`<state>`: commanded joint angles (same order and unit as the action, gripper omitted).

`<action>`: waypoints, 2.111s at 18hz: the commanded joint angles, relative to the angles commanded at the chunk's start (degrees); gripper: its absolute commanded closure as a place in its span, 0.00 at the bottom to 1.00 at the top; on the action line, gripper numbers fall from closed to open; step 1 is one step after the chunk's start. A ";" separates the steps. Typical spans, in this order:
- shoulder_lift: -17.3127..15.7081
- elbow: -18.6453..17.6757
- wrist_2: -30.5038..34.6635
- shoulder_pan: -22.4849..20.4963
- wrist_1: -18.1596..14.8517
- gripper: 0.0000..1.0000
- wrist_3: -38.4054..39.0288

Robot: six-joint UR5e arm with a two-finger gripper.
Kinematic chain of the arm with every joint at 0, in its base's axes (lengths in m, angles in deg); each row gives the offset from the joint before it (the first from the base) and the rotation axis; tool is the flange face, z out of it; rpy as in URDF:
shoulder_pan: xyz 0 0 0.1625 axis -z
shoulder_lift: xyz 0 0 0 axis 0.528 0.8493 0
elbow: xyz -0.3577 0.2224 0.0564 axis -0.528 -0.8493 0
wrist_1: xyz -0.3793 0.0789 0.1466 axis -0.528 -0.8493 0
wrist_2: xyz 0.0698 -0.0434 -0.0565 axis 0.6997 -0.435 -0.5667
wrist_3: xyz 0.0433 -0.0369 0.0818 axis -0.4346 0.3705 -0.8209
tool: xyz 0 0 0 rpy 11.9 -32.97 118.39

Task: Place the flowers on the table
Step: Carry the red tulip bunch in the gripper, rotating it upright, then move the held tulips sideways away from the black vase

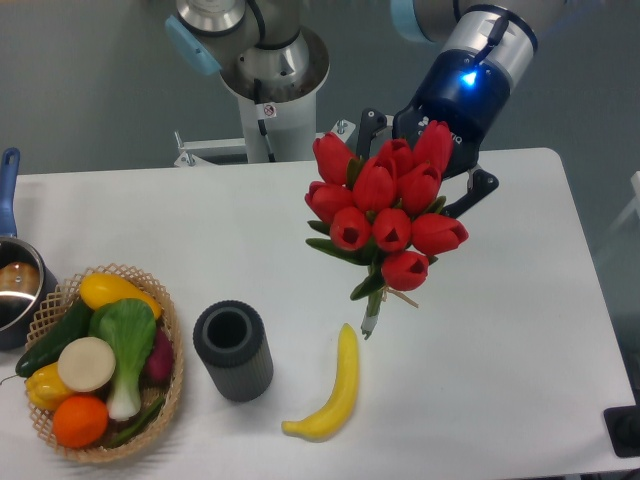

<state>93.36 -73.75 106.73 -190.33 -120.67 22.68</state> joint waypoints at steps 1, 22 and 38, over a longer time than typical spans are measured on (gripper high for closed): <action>0.00 -0.26 0.18 0.00 0.00 0.55 0.00; -7.38 -10.90 41.46 1.41 -2.45 0.55 -1.49; 0.61 -18.02 64.24 2.02 -5.98 0.55 -4.48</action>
<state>93.97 -91.77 170.97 -188.31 -126.64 18.20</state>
